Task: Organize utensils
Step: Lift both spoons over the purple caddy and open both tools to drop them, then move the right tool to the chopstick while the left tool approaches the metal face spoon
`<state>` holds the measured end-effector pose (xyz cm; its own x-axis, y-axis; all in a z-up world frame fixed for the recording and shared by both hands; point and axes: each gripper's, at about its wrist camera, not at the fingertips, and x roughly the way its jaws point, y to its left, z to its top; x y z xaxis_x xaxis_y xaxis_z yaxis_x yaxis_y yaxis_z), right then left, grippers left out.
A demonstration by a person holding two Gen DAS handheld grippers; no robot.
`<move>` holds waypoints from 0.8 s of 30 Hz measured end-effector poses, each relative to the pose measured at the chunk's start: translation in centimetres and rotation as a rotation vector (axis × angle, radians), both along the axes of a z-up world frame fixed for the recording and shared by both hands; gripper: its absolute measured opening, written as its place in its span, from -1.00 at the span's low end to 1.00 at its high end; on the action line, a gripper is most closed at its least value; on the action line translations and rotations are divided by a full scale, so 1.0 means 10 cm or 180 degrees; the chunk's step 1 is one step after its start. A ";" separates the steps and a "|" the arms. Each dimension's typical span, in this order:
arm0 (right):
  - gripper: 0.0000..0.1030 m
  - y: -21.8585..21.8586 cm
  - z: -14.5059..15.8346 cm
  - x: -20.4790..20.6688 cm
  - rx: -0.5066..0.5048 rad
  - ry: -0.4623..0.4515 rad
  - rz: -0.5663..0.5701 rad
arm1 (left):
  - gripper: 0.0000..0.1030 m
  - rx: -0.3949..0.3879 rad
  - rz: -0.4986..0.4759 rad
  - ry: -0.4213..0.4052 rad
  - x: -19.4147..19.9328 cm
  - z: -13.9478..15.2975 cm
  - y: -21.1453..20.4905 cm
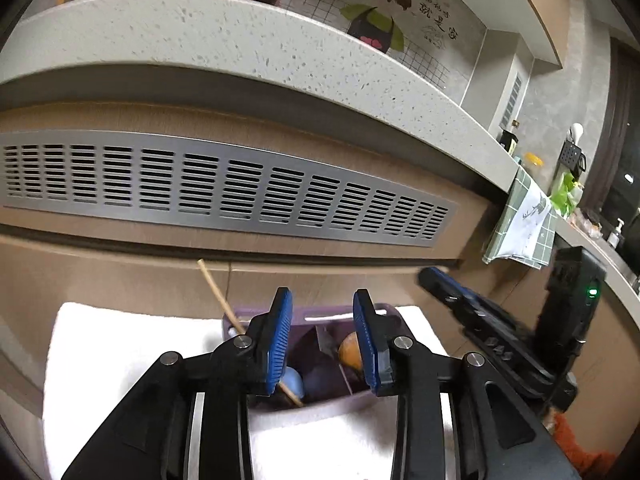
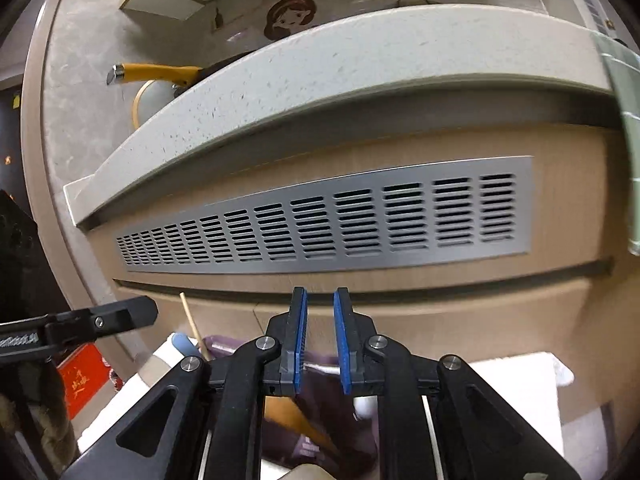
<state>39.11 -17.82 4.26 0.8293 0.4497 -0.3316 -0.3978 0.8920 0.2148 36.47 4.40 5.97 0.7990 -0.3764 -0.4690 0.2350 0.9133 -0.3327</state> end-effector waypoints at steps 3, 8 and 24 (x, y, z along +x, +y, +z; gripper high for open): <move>-0.72 -0.12 0.06 -0.25 -0.0097 0.0005 -0.0065 | -0.35 0.0120 0.0109 -0.0029 -0.27 -0.03 0.03; -0.66 -0.21 0.01 -0.72 -0.0433 0.0188 -0.0043 | -0.33 0.0156 0.0192 0.0131 -0.69 -0.27 0.11; -0.66 0.12 -1.10 -1.88 -0.1188 0.1233 0.0472 | -0.33 0.0442 0.0373 0.0778 -2.09 -1.18 0.09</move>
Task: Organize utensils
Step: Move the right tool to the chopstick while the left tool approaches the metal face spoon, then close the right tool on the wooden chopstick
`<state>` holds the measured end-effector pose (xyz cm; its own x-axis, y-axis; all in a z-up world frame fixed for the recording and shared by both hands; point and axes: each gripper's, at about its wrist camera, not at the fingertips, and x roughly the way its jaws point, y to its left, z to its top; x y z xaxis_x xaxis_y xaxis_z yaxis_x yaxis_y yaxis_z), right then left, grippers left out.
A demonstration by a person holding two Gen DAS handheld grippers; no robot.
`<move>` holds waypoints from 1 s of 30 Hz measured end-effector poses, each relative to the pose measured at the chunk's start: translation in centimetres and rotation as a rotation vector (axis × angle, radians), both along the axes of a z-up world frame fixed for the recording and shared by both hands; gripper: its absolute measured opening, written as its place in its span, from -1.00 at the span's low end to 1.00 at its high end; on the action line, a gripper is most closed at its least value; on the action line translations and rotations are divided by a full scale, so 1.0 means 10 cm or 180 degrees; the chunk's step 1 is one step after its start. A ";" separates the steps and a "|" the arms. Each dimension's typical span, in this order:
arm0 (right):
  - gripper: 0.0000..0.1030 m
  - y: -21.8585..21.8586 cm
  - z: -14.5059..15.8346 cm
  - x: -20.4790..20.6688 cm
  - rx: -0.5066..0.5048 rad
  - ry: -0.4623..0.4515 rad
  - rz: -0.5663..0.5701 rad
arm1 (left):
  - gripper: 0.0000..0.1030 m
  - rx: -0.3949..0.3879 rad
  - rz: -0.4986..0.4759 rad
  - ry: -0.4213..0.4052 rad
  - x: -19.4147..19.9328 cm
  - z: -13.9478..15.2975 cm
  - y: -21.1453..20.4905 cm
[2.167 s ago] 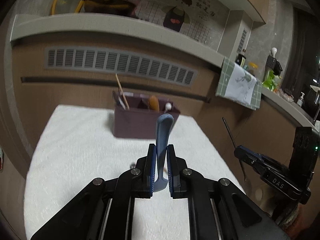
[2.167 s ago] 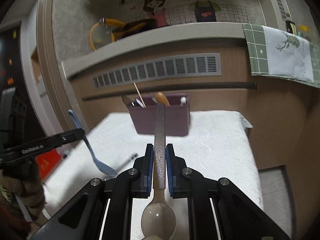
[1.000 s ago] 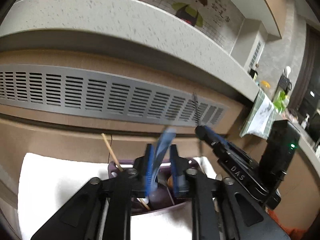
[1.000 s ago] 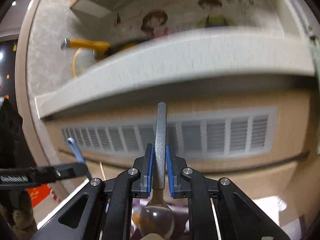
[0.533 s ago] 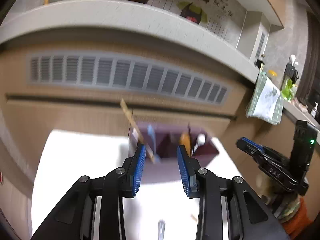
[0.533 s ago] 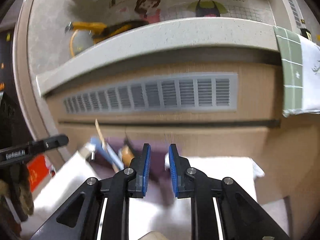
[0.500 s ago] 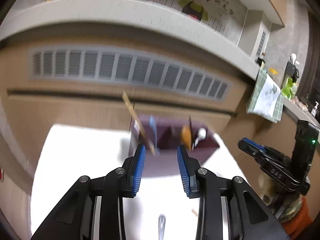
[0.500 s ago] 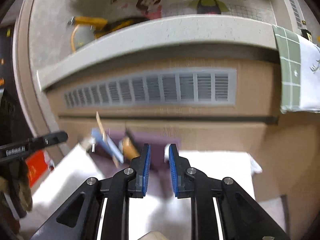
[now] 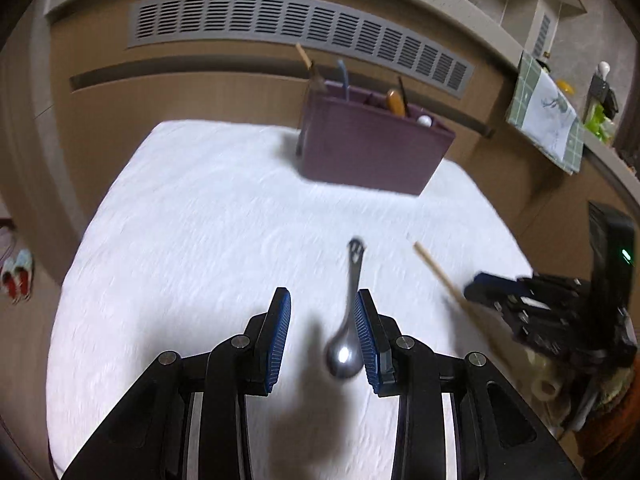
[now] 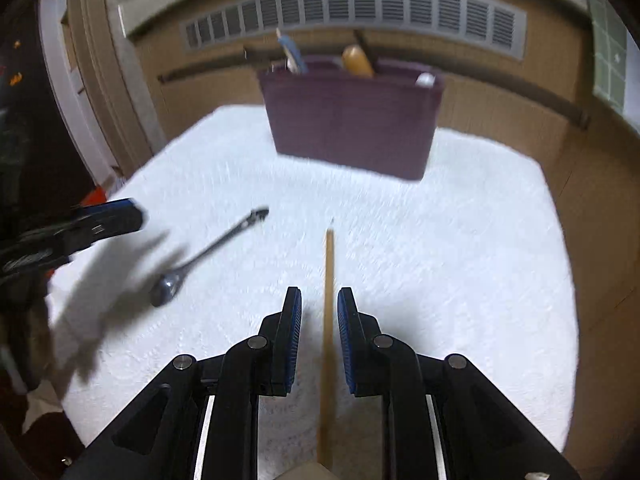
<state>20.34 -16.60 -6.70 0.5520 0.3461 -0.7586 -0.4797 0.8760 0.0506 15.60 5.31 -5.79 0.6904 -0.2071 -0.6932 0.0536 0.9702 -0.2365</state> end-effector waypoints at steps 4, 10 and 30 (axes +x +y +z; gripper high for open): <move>-0.66 0.05 -0.15 0.12 -0.0125 0.0083 -0.0159 | -0.33 -0.0066 0.0107 0.0029 -0.16 -0.08 0.03; -0.66 0.09 -0.20 0.24 -0.0190 0.0076 -0.0288 | -0.33 -0.0024 0.0089 0.0092 -0.15 -0.17 -0.02; -0.89 -0.30 0.11 -0.04 0.0152 -0.0232 -0.0489 | -0.33 0.0112 -0.0099 0.0164 0.02 -0.15 -0.25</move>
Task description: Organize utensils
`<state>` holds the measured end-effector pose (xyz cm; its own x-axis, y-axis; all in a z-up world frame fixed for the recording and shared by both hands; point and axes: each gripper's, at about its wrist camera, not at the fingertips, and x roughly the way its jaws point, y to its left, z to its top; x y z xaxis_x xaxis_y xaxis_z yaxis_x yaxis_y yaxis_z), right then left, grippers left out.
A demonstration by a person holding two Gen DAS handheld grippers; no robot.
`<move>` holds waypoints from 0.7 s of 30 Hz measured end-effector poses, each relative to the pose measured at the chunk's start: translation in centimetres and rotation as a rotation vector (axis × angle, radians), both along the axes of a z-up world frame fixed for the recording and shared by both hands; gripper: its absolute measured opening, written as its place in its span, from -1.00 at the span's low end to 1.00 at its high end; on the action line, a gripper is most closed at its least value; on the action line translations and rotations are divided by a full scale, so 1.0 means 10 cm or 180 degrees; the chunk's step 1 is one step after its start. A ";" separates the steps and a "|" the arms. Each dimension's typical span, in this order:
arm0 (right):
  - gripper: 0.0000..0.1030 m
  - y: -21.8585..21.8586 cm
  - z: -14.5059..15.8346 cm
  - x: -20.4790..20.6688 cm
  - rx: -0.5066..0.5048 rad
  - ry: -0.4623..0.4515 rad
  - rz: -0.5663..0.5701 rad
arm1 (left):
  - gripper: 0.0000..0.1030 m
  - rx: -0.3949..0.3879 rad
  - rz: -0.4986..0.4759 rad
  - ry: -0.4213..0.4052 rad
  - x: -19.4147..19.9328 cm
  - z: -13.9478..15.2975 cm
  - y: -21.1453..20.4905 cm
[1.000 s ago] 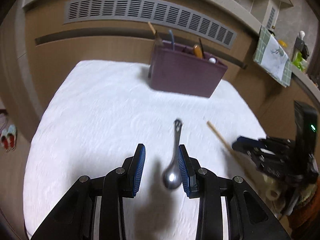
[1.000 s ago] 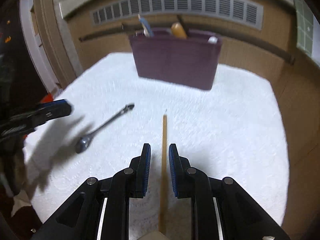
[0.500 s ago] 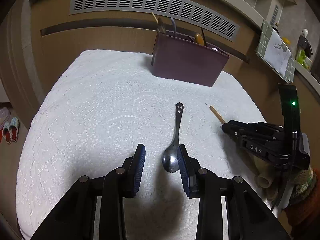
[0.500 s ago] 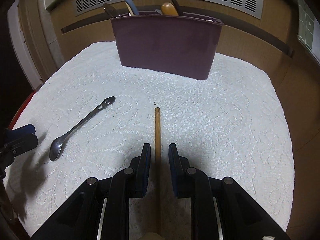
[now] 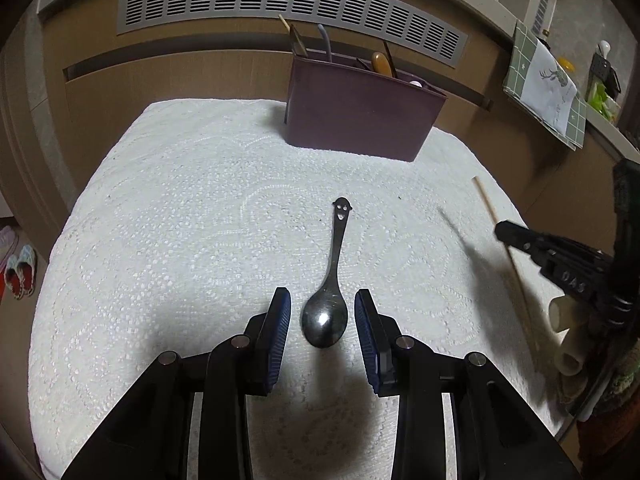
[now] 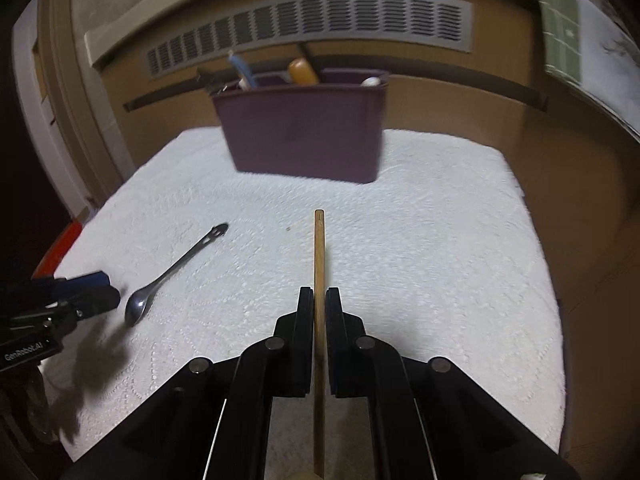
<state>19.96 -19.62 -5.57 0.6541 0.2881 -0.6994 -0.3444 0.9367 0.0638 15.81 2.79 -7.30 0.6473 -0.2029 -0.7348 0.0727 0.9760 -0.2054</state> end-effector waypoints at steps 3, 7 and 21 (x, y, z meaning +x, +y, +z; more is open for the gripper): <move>-0.89 -0.19 0.05 -0.04 0.0160 -0.0129 -0.0145 | -0.33 0.0051 -0.0026 0.0023 0.03 -0.01 -0.06; -0.89 -0.37 0.03 -0.02 0.0346 -0.0140 -0.0244 | -0.33 0.0108 -0.0058 0.0045 0.06 -0.01 -0.13; -0.89 -0.50 -0.04 -0.08 0.0618 -0.0203 -0.0287 | -0.33 0.0364 -0.0103 -0.0018 0.07 -0.17 -0.20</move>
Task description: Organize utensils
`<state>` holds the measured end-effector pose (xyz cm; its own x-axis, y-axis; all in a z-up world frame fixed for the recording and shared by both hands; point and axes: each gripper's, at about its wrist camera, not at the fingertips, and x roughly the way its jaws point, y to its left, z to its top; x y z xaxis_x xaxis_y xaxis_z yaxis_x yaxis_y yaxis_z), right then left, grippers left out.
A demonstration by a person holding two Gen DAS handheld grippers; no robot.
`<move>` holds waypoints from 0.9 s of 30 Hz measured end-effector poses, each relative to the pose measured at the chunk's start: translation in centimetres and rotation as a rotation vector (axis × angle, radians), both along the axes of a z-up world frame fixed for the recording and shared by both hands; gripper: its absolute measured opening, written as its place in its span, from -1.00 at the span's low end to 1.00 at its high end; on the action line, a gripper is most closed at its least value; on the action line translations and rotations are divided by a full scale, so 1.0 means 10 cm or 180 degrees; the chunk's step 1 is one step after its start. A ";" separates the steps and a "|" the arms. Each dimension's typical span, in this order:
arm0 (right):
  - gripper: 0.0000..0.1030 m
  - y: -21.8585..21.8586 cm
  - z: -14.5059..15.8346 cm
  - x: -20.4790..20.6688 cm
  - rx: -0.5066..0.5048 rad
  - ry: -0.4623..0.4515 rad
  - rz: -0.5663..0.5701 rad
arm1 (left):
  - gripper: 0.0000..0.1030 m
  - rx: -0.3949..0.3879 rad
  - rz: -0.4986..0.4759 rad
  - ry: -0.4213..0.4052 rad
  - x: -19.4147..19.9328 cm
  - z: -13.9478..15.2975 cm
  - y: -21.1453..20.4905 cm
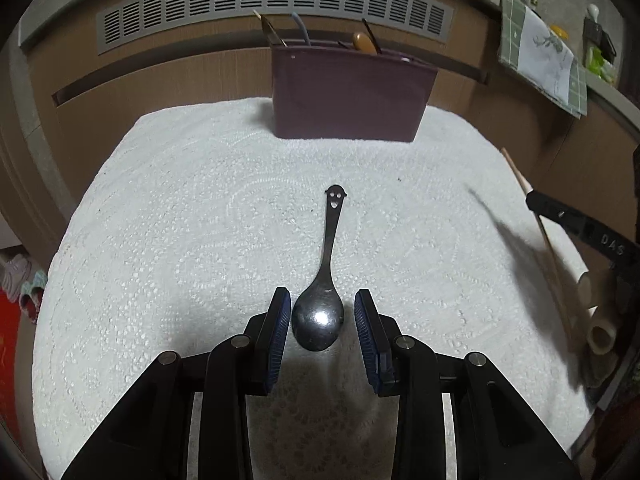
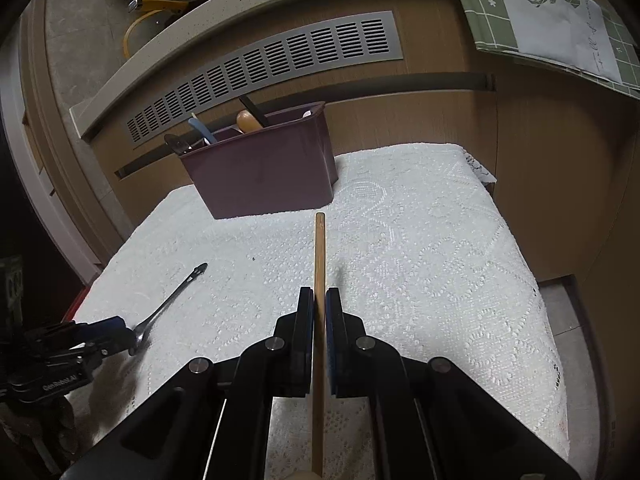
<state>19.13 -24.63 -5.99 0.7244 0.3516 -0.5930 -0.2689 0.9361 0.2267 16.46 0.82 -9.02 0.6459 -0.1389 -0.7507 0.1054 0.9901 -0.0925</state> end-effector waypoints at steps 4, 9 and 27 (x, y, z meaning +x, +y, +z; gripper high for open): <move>-0.89 0.01 0.01 -0.02 -0.0016 -0.0030 0.0009 | -0.33 0.0063 0.0068 0.0076 0.06 -0.07 -0.02; -0.89 0.02 0.00 -0.01 -0.0031 -0.0020 0.0015 | -0.33 0.0148 0.0087 0.0102 0.08 -0.07 -0.06; -0.89 0.17 0.16 -0.17 -0.0030 0.0085 0.0181 | -0.45 -0.0146 0.0105 -0.0713 -0.29 0.75 0.19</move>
